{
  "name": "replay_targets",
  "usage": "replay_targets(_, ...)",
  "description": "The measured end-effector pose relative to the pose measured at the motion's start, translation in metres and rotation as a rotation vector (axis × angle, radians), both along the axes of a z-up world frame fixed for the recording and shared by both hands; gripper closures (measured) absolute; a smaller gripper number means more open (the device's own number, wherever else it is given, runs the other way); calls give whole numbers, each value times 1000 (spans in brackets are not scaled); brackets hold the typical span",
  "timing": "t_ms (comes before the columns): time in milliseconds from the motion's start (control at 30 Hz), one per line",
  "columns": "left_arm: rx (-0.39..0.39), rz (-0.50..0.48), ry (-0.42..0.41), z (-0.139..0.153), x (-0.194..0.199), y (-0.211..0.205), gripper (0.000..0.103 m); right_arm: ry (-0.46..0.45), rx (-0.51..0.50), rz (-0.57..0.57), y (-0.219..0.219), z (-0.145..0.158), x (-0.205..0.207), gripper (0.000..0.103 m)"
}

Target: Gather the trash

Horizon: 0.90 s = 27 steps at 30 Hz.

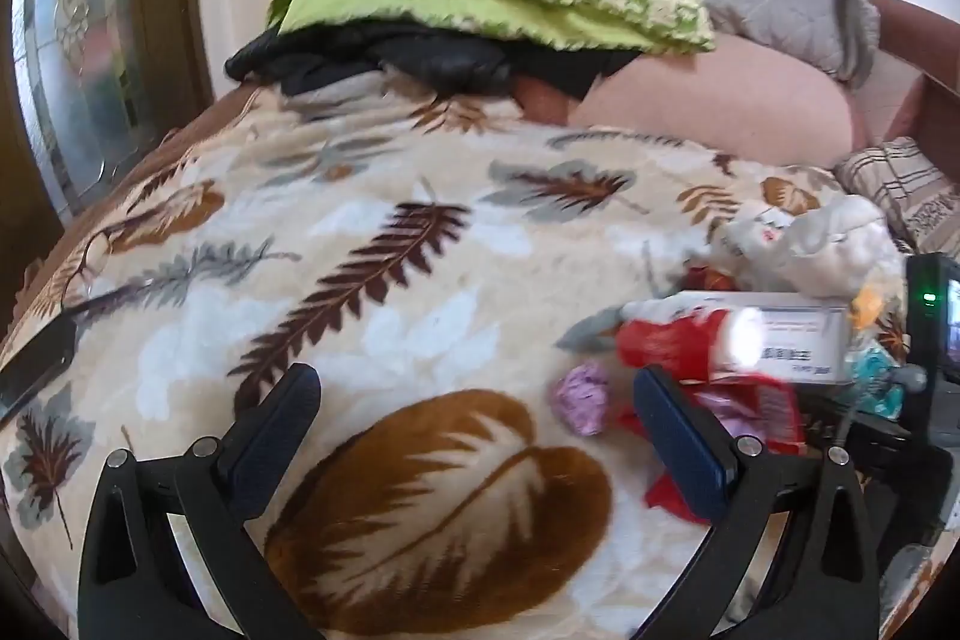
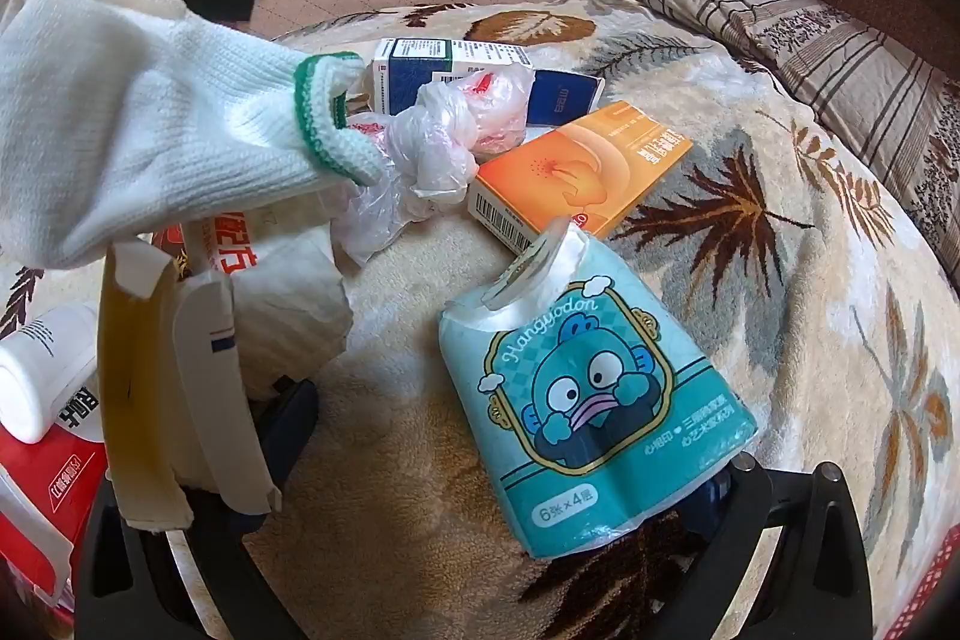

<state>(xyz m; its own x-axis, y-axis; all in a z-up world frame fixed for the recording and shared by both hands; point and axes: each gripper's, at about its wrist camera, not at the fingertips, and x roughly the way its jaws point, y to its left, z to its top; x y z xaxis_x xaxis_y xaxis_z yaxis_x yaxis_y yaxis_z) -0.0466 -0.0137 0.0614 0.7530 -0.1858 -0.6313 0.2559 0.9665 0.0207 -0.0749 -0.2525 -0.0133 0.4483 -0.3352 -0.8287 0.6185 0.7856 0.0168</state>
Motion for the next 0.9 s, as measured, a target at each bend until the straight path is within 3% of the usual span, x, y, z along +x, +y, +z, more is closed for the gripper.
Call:
replay_targets(200, 5, -51, -74, 6, -12, -3, 0, 0, 0, 0, 0, 0, 0, 0)
replay_targets(467, -3, -84, -71, 3, -11, -7, 0, 3, 0, 3, 0, 0, 1, 0)
replay_targets(567, -8, -98, -74, 3, -12, -7, 0, 14, 25, 55, -1, 6, -6, 0)
replay_targets(900, -19, -112, -125, 12, -29, -2, 0, -241, -200, -40, 54, 85, -137, 1)
